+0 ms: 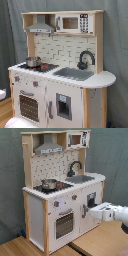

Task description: Play with the kitchen

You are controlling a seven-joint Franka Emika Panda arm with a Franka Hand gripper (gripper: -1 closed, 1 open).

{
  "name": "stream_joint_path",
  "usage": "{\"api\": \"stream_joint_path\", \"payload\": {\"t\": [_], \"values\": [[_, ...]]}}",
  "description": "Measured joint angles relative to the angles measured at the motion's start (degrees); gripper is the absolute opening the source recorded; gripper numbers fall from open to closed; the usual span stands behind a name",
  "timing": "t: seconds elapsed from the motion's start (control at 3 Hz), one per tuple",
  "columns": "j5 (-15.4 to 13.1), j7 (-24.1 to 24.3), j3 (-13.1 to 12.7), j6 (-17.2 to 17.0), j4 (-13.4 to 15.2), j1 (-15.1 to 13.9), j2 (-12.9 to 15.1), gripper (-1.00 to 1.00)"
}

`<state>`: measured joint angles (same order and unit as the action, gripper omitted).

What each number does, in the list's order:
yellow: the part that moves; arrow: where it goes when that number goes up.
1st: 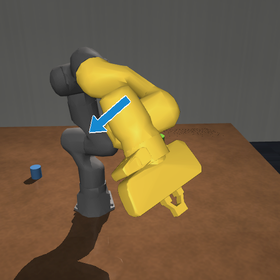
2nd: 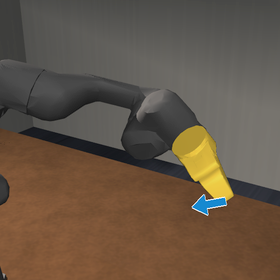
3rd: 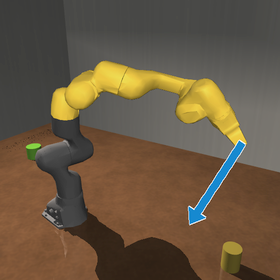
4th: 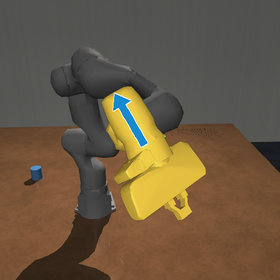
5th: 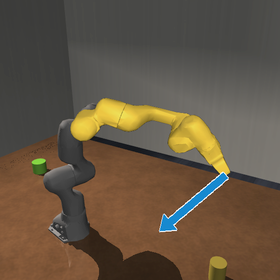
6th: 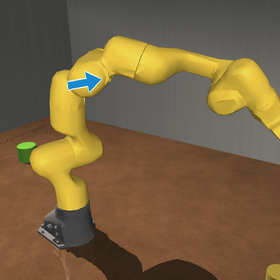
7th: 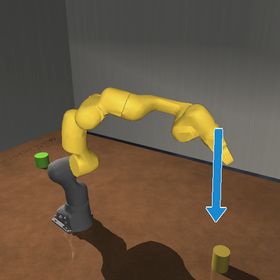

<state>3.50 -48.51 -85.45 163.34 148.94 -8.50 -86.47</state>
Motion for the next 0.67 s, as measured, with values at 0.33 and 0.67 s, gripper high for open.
{"api": "stream_joint_path", "payload": {"t": [0.33,0.67], "values": [[0.0,-4.5,4.2,0.9,-1.8,-2.9,0.1,1.0],[0.0,-9.6,7.8,2.0,-3.4,-4.7,0.7,1.0]]}}
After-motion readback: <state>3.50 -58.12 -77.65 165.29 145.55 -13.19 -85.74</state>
